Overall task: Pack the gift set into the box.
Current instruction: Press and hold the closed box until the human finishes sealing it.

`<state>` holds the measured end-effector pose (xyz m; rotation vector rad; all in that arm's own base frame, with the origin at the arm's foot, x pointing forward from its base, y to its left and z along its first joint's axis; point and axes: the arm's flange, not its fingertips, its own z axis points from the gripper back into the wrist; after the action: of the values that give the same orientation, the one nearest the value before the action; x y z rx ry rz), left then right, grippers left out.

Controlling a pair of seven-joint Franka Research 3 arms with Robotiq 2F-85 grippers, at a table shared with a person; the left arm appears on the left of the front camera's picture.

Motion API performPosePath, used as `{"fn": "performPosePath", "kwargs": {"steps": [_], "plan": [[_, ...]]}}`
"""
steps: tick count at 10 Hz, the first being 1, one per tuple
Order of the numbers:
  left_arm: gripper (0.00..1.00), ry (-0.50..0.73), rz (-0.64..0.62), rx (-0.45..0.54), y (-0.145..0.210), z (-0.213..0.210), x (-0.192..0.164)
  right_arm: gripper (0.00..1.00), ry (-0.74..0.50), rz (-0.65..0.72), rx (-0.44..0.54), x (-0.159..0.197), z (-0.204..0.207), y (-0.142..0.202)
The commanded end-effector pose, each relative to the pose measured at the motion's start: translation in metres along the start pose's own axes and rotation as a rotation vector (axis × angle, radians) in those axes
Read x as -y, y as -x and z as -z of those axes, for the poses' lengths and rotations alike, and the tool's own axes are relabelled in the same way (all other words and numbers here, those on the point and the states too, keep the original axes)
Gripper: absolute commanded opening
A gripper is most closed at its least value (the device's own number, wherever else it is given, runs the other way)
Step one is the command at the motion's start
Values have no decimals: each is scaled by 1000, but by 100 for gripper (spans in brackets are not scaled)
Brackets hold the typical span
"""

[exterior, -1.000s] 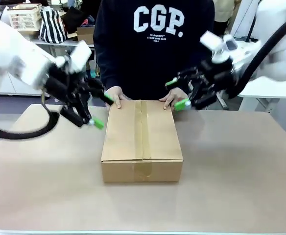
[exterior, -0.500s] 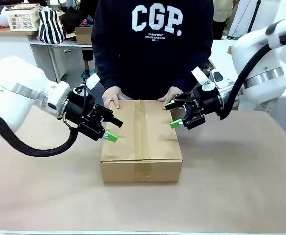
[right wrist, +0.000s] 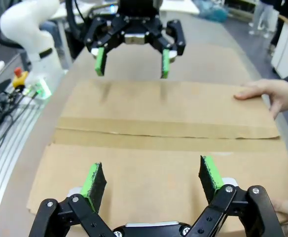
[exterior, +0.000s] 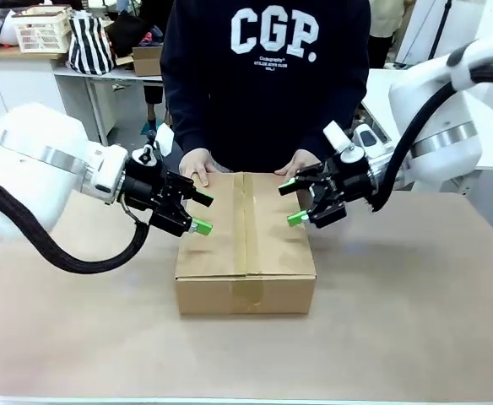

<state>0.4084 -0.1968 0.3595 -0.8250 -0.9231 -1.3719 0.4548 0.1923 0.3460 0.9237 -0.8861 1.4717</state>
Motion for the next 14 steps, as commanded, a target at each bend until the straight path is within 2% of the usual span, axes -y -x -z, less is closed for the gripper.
{"fn": "performPosePath", "kwargs": {"steps": [1, 2, 4, 8, 9, 10, 11, 14], "plan": [[100, -43, 69, 20, 12, 24, 4, 100, 51, 0, 12, 6, 25, 8], [100, -12, 63, 19, 17, 26, 3, 100, 1, 16, 22, 5, 32, 16], [100, 38, 31, 32, 32, 27, -2, 100, -1, 43, 26, 6, 35, 29], [100, 19, -2, 9, 48, 27, -6, 100, -8, 49, -19, 4, 37, 38], [100, 29, -22, 12, 49, 29, -7, 100, -27, 60, -29, 4, 38, 41], [100, 59, -33, 37, 50, 30, -8, 100, -29, 73, 8, 3, 32, 29], [100, 25, -12, 24, 40, 28, -3, 100, -29, 73, 8, 3, 32, 29], [100, 25, -12, 24, 40, 28, -3, 100, -29, 73, 8, 3, 32, 29]]}}
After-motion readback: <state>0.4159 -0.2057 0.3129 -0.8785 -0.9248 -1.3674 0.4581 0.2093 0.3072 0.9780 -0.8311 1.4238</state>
